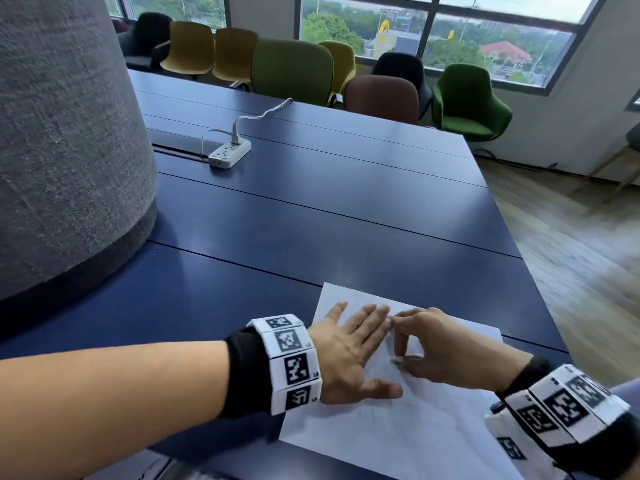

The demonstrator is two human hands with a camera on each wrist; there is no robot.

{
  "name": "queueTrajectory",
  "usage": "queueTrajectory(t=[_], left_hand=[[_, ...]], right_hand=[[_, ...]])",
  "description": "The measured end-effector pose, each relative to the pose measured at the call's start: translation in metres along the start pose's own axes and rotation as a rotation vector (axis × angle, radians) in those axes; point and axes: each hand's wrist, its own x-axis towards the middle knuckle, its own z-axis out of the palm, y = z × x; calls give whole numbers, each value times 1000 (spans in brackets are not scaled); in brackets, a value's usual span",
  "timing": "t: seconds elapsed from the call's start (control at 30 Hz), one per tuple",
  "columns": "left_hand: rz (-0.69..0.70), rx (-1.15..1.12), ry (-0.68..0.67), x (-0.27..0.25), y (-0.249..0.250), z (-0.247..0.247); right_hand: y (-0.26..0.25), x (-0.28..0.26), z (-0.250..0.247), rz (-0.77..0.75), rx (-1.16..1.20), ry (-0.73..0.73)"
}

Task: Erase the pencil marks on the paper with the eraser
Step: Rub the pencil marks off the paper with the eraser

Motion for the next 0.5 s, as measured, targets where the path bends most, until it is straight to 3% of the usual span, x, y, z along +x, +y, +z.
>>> queueTrajectory(t=[0.1, 0.3, 0.43, 0.5], left_hand=[[-37, -55, -54, -4, -9, 11], [-306, -80, -72, -29, -45, 14], [-24, -39, -36, -28, -20, 20], [0, -60, -65, -29, -17, 23]], right_hand=[[-1, 0, -1, 28, -2, -12], [1, 0, 1, 69, 3, -30], [0, -1, 0, 66, -10, -16], [1, -1, 1, 45, -4, -3]])
